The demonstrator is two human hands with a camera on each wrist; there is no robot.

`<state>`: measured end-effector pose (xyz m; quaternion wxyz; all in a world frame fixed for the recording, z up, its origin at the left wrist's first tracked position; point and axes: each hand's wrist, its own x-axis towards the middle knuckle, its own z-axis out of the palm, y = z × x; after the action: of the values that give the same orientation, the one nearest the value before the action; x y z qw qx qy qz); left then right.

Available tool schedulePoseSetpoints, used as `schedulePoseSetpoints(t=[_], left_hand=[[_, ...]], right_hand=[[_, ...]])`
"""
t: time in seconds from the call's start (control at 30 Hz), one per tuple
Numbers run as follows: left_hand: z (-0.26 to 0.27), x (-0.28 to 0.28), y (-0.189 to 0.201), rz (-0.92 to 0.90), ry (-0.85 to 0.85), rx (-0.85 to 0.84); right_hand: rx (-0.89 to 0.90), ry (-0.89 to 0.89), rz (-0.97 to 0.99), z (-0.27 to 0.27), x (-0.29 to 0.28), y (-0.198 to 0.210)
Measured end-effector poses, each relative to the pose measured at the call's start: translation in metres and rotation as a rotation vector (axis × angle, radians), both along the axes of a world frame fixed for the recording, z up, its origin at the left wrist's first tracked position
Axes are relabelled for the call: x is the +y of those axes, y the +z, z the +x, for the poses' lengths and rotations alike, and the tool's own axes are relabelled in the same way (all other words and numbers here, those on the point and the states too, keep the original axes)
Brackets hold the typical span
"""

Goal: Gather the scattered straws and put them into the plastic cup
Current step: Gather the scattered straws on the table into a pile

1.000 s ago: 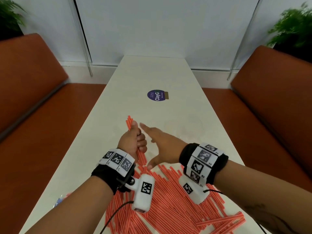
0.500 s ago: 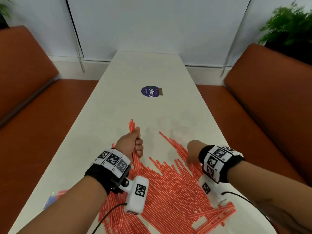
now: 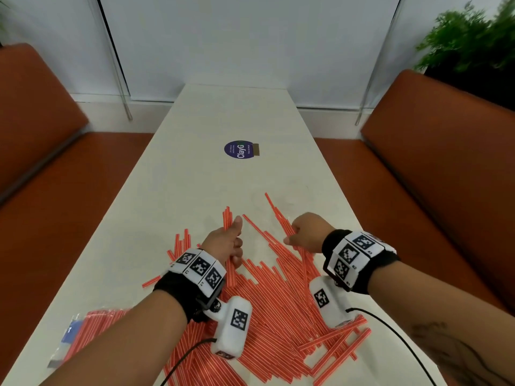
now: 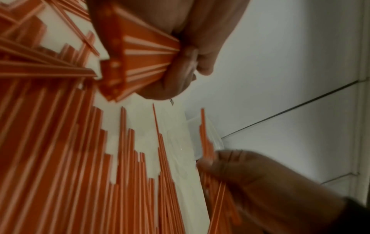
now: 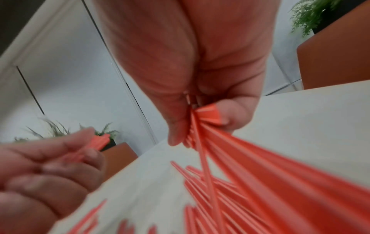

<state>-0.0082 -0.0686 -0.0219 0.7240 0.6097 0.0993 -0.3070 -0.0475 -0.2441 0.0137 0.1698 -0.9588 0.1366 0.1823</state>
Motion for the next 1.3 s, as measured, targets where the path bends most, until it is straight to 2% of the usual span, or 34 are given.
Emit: schedulePoseSetpoints(t=[0.1,0.2,0.3,0.5,0.57,0.73,1.1,1.17,1.3], left_hand=[[-0.003,-0.011,0.007,0.048,-0.05,-0.076],[-0.008,-0.027,0.012,0.008,-0.084,-0.115],[-0.007,-0.035,0.015,0.005,-0.003,-0.147],[0.006,-0.032,0.008,0.09,0.143,-0.301],[0.01,-0.031,0.008,0.065,0.228,-0.293],[0.026,-0.025,0.001,0.071,0.306,-0.25],[0.045,-0.008,0.002,0.099,0.5,-0.183],[0.047,-0.005,0.002,0.054,0.51,-0.158],[0.041,-0.004,0.006,-0.186,0.53,-0.099]], right_hand=[[-0.101,0.043,0.155,-0.001,0.014,0.023],[-0.126,0.13,0.229,0.004,0.04,0.034],[-0.142,0.172,0.202,0.014,0.055,0.033],[-0.225,0.132,0.229,0.026,0.059,0.021],[-0.264,0.105,0.264,0.027,0.061,0.019],[-0.294,-0.001,0.532,0.031,0.056,0.014],[-0.272,-0.042,0.663,0.029,0.029,0.018],[-0.276,-0.049,0.649,0.027,0.024,0.022],[-0.293,-0.106,0.652,0.024,0.015,0.023]])
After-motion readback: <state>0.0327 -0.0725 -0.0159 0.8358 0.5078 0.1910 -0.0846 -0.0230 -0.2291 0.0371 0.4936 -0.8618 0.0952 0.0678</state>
